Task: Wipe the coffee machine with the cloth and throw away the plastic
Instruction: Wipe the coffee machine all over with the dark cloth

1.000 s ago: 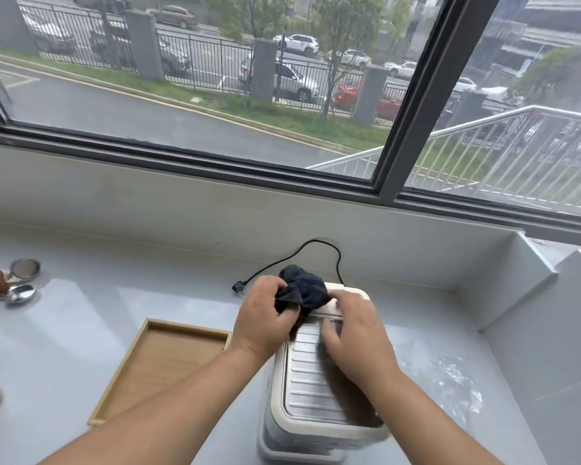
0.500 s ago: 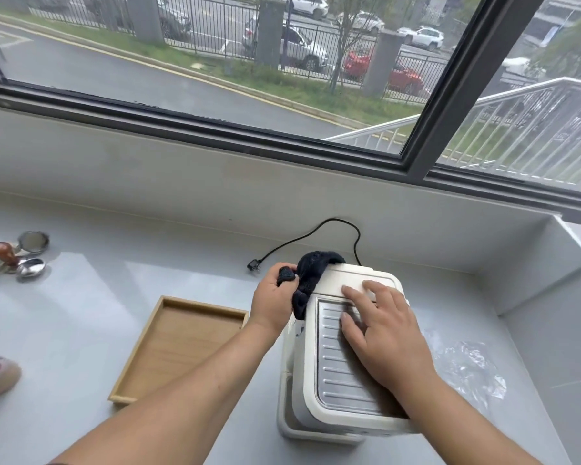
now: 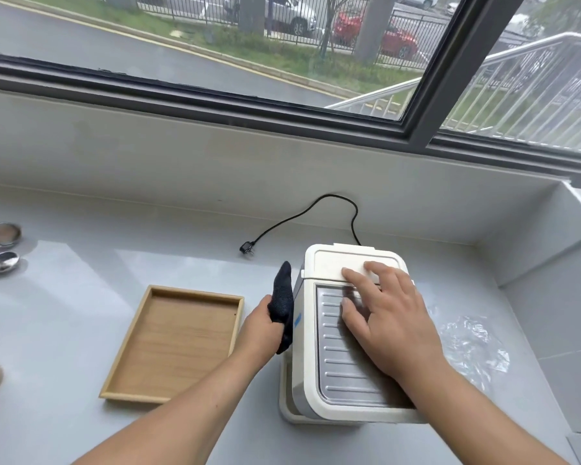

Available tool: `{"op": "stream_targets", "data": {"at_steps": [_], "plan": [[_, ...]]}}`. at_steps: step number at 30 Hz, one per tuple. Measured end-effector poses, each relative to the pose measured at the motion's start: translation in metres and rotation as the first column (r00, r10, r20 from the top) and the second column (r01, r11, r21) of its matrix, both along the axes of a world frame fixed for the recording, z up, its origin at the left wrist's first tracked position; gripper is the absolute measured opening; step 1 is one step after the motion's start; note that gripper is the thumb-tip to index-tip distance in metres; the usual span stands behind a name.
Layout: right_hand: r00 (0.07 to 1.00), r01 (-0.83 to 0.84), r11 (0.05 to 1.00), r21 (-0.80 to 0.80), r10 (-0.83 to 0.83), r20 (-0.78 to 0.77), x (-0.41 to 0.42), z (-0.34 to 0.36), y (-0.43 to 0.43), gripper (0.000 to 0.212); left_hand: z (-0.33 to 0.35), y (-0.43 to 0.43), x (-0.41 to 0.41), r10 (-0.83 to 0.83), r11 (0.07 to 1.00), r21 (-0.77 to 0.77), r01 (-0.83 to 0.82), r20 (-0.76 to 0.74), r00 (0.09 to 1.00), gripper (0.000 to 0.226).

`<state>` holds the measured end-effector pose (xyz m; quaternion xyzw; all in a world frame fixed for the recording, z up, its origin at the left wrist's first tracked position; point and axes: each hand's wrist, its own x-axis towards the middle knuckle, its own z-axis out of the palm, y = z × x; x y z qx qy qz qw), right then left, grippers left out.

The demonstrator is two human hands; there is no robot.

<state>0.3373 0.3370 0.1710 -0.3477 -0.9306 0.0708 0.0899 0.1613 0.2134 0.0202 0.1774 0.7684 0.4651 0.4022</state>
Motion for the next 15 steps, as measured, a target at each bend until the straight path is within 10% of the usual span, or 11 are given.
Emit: {"op": "stream_targets", "data": {"at_steps": [15], "plan": [[1.000, -0.004, 1.000, 0.000, 0.004, -0.008, 0.000, -0.003, 0.003, 0.051, -0.044, 0.036, -0.017, -0.334, 0.883, -0.448, 0.141, -0.389, 0.859, 0.026]]}}
